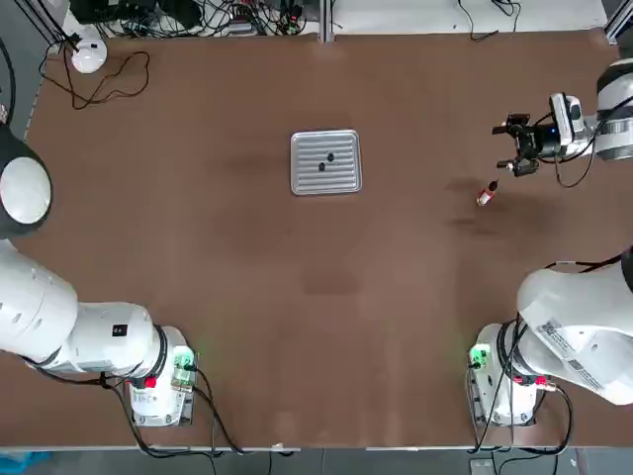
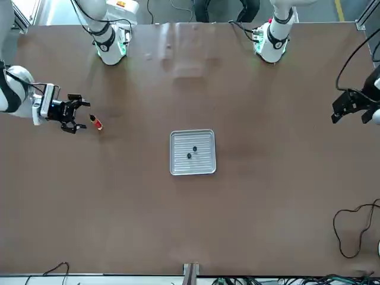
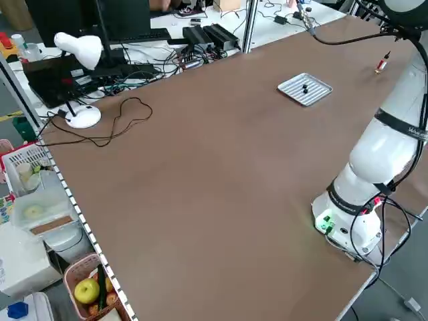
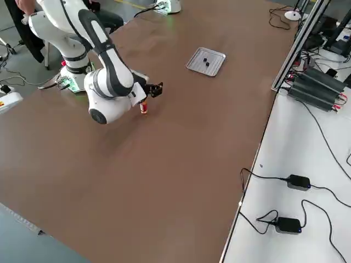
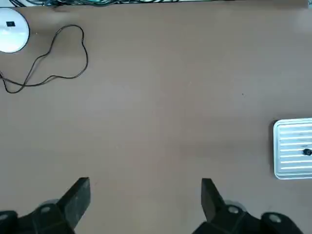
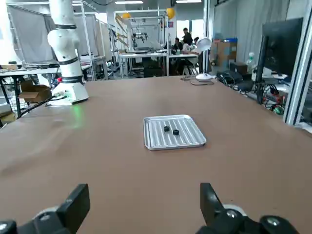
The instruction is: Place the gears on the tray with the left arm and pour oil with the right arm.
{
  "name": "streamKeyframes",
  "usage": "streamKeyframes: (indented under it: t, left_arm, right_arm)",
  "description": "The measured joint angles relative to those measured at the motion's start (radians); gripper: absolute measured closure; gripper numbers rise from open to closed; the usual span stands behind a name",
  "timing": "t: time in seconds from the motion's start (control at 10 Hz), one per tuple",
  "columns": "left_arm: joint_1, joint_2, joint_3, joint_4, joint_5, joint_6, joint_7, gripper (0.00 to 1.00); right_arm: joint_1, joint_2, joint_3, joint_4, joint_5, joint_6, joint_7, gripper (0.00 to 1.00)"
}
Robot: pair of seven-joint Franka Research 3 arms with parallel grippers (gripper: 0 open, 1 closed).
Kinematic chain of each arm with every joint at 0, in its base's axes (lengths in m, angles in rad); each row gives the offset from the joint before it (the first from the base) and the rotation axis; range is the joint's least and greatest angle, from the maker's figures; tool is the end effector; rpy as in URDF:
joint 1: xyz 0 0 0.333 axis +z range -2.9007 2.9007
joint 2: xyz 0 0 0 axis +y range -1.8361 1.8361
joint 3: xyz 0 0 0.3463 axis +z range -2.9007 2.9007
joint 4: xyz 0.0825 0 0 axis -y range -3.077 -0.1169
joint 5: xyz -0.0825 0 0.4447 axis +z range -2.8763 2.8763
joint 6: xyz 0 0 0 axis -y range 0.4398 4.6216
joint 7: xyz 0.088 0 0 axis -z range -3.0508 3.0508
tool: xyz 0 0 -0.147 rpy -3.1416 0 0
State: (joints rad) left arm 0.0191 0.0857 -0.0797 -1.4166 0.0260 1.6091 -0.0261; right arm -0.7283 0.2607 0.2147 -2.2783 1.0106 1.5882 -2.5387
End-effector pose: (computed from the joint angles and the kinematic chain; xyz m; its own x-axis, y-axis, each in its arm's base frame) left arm 0.6521 -0.0335 0.6471 0.9936 -0.0341 0.1073 -0.0326 -0.9993 -0.0163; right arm 0.4786 -0.1249 0.2180 0.0581 0.2676 0.9618 0.9965 -0.0733 -0.0398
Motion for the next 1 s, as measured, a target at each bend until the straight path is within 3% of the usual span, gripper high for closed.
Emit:
streamKeyframes:
  t: [0.4, 1.0]
  left_arm:
    - [0.002, 0.001, 0.000, -0.002, 0.000, 0.000, 0.000, 0.00]
    - [0.008, 0.002, 0.000, -0.004, 0.000, -0.001, 0.000, 0.00]
  right_arm:
    - [0.072, -0.159, 0.000, -0.006, 0.031, 0.115, 0.298, 0.00]
    - [0.278, -0.338, 0.002, 0.013, 0.029, 0.332, 0.892, 0.00]
